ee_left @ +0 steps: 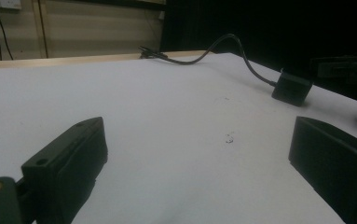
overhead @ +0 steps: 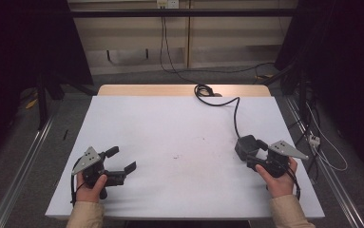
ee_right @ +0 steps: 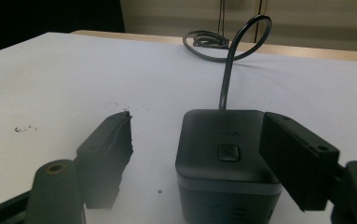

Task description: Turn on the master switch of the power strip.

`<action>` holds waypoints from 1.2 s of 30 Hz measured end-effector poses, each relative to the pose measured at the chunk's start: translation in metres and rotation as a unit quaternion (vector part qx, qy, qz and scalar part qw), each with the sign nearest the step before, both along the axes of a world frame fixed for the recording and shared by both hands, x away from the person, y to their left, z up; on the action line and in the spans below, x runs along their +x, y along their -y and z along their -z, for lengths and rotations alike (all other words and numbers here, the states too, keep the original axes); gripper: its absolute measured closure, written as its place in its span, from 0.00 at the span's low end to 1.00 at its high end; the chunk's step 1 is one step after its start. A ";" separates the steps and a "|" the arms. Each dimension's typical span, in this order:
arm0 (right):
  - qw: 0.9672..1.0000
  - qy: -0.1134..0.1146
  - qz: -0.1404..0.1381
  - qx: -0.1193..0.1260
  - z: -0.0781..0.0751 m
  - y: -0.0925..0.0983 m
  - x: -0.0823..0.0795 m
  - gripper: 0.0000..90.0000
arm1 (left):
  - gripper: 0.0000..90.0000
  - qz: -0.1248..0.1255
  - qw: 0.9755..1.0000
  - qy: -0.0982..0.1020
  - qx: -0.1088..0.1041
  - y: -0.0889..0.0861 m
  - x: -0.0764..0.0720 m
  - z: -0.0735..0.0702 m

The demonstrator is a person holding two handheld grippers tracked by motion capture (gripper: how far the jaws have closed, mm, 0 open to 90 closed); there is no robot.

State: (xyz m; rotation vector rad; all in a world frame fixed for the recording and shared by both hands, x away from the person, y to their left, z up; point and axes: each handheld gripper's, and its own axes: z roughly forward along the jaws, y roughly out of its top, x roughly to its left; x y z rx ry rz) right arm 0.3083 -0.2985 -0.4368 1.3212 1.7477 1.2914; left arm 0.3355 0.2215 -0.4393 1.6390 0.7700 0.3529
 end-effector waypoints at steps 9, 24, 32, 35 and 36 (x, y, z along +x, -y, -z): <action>1.000 0.006 -0.010 0.003 -0.002 -0.004 -0.008 0.25 | 0.05 -0.005 1.000 0.002 -0.002 -0.004 -0.002 -0.001; 0.999 0.007 -0.036 0.012 -0.001 -0.011 -0.022 0.21 | 0.05 -0.001 1.000 0.002 -0.004 -0.001 -0.001 -0.002; 0.999 0.004 -0.051 0.013 0.000 -0.014 -0.030 0.19 | 0.04 -0.001 1.000 0.001 -0.004 -0.001 -0.001 -0.002; 0.998 0.006 -0.054 0.015 0.001 -0.014 -0.031 0.19 | 0.05 -0.001 1.000 0.001 -0.005 -0.001 -0.001 -0.002; 0.998 0.006 -0.054 0.016 0.001 -0.014 -0.031 0.19 | 0.04 -0.002 1.000 0.001 -0.004 -0.001 -0.001 -0.002</action>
